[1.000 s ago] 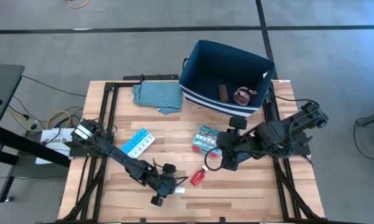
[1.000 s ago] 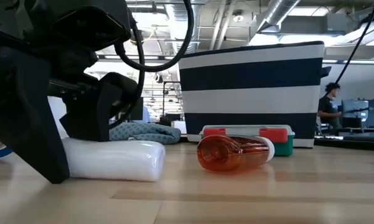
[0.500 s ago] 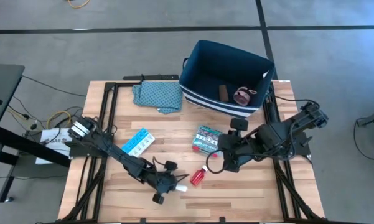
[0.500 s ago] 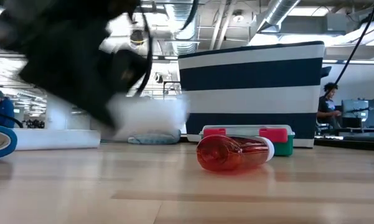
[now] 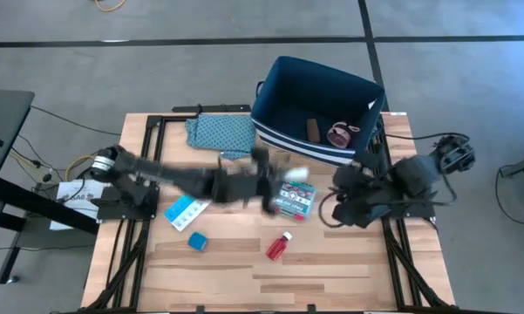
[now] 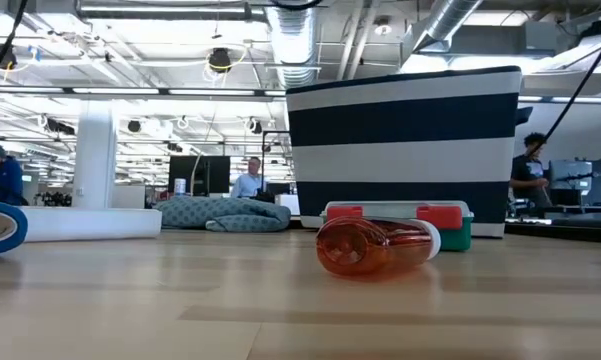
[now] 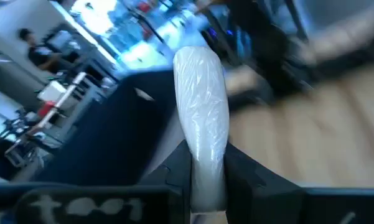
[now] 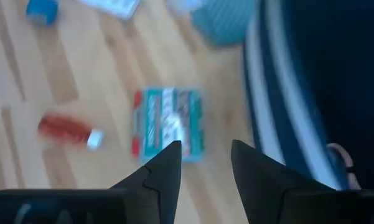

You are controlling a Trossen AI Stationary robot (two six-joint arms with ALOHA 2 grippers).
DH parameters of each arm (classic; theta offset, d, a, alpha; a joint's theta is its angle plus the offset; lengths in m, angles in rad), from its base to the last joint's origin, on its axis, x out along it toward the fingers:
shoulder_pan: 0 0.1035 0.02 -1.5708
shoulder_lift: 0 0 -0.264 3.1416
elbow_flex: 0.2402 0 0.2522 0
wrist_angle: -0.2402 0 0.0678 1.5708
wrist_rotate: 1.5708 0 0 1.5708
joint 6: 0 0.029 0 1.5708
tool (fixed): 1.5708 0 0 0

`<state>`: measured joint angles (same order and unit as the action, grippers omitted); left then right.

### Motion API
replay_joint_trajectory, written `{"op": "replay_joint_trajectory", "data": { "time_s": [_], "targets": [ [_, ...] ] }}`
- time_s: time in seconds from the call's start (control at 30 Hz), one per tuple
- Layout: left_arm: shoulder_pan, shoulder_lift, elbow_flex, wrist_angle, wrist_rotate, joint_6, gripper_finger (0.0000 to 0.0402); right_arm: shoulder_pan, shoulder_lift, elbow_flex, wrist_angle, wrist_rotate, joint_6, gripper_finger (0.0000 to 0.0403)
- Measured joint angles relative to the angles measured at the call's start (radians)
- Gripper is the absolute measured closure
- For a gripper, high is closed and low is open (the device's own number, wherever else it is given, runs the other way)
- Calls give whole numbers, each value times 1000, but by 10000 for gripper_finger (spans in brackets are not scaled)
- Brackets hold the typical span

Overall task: Pick & place medical supplies in basket/bin
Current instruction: Put the white rolled gauze into the blue basket

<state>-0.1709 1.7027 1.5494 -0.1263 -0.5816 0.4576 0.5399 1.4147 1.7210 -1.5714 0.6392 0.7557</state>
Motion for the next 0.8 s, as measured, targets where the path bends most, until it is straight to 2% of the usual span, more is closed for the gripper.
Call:
{"op": "replay_joint_trajectory", "data": {
  "time_s": [0.13,0.2,0.3,0.37,0.53,0.7,0.8],
  "targets": [
    [216,69,169,-10,114,-30,368,10,-46,0,1,113,51,270],
    [328,112,236,-24,213,-78,366,10,-64,0,0,177,78,270],
    [471,200,299,-39,367,-170,360,9,-75,0,1,241,84,271],
    [539,261,320,-53,420,-193,357,0,-75,0,0,259,54,270],
    [638,372,361,-49,475,-180,344,-14,-69,0,1,256,23,271],
    [663,419,366,-55,541,-89,316,-19,-67,0,0,252,-10,269],
    [661,421,366,-114,526,-21,295,-19,-67,0,1,254,-22,269]
  ]
}}
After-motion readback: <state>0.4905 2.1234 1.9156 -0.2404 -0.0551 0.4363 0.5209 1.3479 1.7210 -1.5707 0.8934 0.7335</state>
